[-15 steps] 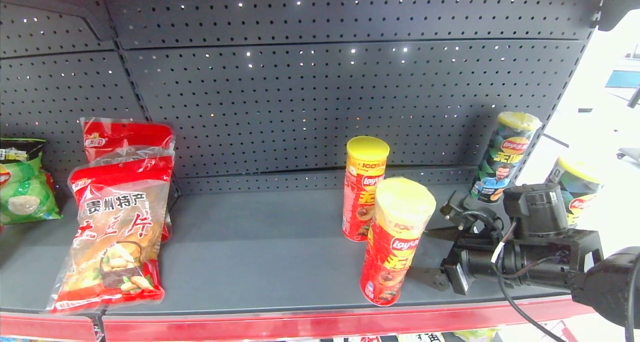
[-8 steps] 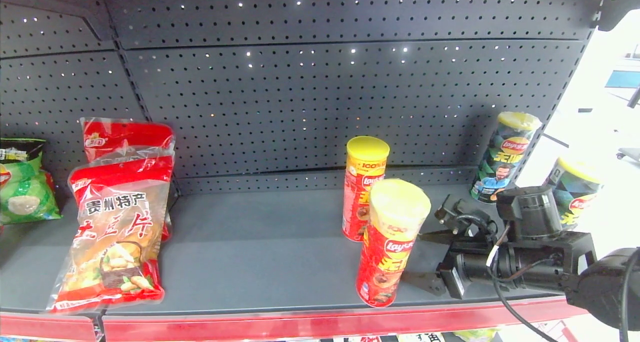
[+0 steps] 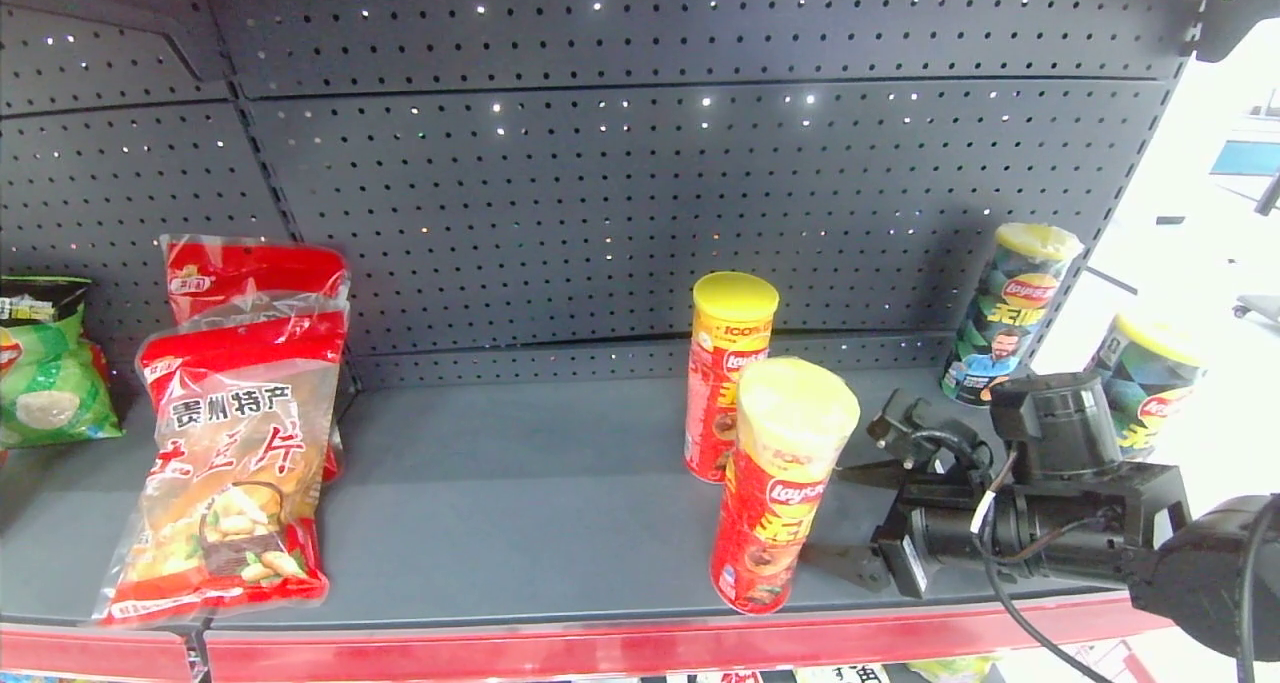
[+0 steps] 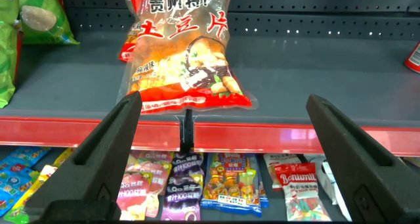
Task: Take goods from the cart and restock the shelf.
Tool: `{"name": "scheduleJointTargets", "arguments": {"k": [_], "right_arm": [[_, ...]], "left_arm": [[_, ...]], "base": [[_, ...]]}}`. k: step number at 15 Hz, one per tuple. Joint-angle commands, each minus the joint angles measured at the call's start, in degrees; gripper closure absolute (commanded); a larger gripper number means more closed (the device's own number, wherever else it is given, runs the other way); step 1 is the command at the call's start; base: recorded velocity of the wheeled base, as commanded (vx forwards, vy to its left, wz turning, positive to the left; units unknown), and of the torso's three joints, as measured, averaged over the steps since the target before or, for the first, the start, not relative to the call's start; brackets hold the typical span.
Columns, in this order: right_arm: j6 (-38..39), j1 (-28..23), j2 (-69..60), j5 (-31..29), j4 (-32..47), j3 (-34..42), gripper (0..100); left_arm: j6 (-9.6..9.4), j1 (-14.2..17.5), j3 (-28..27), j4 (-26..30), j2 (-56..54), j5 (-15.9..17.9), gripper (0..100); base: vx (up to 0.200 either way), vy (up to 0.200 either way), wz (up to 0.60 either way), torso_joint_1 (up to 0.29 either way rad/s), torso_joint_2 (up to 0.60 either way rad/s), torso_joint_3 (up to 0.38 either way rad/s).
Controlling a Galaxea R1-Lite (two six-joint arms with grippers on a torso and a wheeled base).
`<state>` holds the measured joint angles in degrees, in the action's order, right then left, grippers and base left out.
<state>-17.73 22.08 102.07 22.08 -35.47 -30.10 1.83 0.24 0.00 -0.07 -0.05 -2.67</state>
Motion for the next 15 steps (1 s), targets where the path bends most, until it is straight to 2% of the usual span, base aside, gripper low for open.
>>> {"name": "scheduleJointTargets", "arguments": {"k": [1, 9, 15], "right_arm": [[0.1, 0.6, 0.1, 0.0, 0.0, -0.3, 0], [0.1, -0.1, 0.0, 0.0, 0.1, 0.0, 0], [0.3, -2.7, -6.7, -0.4, 2.0, -0.4, 0]], "left_arm": [[0.02, 0.0, 0.0, 0.0, 0.0, 0.0, 0], [0.02, 0.0, 0.0, 0.0, 0.0, 0.0, 0], [0.02, 0.0, 0.0, 0.0, 0.0, -0.1, 0]], "base": [[0.0, 0.0, 0.0, 0.0, 0.0, 0.0], [0.0, 0.0, 0.0, 0.0, 0.0, 0.0], [0.0, 0.0, 0.0, 0.0, 0.0, 0.0]]}}
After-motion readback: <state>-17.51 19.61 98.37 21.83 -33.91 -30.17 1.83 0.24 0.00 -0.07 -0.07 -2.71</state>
